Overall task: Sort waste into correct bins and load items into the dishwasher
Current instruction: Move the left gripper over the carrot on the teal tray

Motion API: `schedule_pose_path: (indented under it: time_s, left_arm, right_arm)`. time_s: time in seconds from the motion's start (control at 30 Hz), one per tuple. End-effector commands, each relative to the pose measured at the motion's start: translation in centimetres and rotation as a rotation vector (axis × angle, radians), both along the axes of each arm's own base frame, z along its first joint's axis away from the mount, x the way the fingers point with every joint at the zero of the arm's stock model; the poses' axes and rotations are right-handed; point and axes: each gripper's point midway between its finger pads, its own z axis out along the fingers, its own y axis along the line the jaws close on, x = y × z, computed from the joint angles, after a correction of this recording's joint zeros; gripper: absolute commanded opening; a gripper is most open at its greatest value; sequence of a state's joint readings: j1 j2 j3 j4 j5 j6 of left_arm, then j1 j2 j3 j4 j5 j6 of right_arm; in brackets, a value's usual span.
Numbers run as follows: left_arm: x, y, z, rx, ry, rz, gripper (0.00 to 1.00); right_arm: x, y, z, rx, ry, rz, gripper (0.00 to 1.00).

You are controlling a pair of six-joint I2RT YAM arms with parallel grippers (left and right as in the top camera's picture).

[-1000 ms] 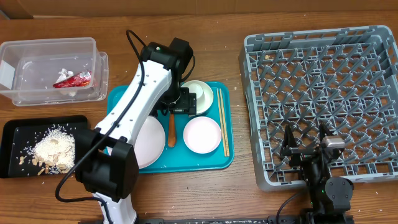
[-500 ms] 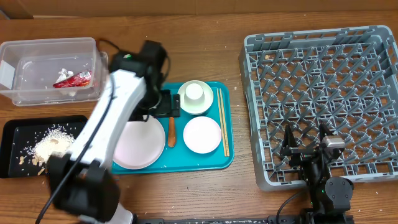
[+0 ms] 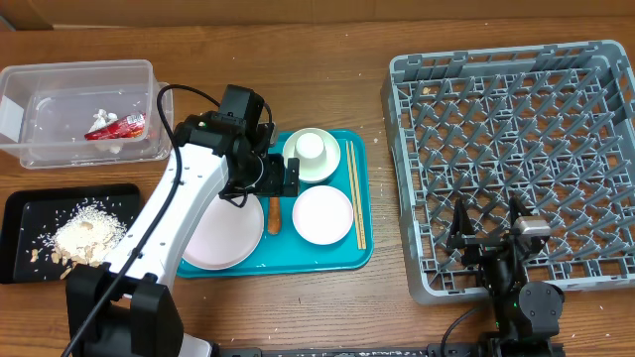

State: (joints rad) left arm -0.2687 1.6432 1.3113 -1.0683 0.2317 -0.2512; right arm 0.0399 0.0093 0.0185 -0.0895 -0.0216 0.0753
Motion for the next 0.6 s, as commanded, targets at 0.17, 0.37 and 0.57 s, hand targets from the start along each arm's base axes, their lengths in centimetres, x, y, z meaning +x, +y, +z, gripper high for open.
schedule_pose_path:
  time_s: [0.17,0.37,0.57]
  left_arm:
    - [0.5,1.6,-1.4,0.11,-0.016,-0.006,0.97]
    - [1.4,1.3,-1.2,0.096,-0.048,0.024,0.93]
    - [1.7,1.2,-2.2,0.099,-0.029,0.038,0.91]
  right_arm:
    - [0.0,-0.1,-0.2,0.003,-0.001,-0.007,1.0]
    - [0.0,-0.1,-0.2,0.003,-0.001,-0.007,1.0]
    - [0.0,-0.1,-0.2,0.003,-0.001,-0.007,1.0]
